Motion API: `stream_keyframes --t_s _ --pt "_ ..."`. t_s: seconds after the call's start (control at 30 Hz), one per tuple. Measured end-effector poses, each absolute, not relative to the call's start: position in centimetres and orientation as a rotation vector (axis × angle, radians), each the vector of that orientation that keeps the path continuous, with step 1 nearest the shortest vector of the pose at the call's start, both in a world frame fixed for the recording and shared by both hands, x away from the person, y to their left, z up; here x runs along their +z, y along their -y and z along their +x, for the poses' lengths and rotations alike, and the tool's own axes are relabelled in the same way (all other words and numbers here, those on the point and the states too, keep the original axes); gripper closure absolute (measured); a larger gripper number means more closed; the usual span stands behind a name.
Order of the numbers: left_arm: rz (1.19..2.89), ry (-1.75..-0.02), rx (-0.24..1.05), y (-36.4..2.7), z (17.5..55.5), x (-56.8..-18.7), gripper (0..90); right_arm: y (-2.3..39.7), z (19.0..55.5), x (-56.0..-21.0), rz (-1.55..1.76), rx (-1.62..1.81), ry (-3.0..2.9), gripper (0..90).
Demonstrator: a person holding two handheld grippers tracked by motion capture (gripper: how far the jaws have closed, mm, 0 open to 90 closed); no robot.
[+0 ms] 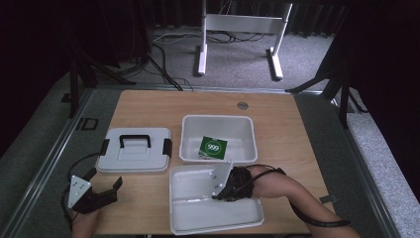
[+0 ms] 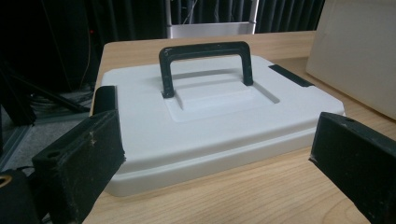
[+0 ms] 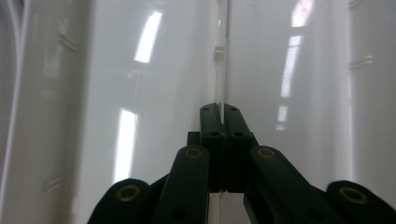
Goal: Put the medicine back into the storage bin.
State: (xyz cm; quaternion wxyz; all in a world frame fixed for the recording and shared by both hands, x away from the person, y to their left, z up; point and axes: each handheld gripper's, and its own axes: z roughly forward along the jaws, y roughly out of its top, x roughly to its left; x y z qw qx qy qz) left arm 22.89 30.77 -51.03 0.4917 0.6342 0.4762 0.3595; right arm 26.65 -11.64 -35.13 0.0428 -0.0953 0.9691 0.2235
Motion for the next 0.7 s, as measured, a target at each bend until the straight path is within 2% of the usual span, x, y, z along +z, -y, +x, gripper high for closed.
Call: stream_keyframes --t_s 0.4,0.7 --pt "1.537 -1.156 0.873 -30.8 22.9 -51.0 2.4 13.9 29.8 -31.7 -0.215 0.712 -2.9 89.0" --pt "1.533 -1.155 0.875 -30.8 22.9 -51.0 2.3 15.4 34.0 -30.2 -0.14 0.71 -2.87 89.0"
